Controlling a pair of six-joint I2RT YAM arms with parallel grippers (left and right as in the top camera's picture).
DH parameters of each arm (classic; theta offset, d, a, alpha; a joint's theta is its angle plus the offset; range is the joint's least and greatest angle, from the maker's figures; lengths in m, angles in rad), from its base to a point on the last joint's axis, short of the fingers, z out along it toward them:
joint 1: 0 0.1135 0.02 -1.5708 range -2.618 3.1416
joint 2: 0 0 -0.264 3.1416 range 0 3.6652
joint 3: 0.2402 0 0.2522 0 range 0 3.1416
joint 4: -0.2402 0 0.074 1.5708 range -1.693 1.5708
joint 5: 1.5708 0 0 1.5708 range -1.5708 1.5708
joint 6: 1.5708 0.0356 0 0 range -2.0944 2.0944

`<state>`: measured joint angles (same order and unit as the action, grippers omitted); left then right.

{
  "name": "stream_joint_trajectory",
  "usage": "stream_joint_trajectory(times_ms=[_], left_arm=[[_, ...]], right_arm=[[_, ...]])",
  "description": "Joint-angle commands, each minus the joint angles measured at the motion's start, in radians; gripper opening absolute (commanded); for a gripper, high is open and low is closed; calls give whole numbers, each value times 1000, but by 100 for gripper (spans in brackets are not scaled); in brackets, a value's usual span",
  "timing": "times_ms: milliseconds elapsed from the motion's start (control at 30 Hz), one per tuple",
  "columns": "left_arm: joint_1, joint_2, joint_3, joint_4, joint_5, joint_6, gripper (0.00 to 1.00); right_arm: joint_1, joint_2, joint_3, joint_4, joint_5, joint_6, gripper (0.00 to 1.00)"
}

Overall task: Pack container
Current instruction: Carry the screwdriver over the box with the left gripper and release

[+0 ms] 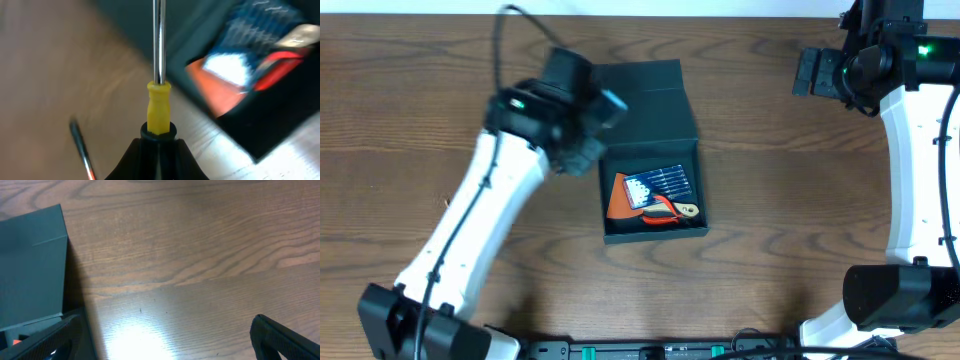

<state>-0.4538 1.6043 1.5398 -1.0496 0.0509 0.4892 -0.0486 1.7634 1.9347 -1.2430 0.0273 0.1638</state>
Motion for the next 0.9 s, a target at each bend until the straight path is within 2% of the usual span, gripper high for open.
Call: stream_joint_trajectory(times_ms=[0,67,133,467,867], left_arm=[[-121,3,11,30,16,207,6],[-182,29,11,71,16,302,6],[-212,60,11,103,16,338,6],[-197,278,10,135,17,325,6],[-167,431,9,139,19,325,6]], right_arm=[[-3,-5,-8,-5,10,-16,99],[-3,-5,-8,-6,10,-24,99],[-3,-5,-8,-9,10,-24,99],[-3,-5,-8,-37,10,-50,99],[-3,-5,-8,-36,11,-50,99]])
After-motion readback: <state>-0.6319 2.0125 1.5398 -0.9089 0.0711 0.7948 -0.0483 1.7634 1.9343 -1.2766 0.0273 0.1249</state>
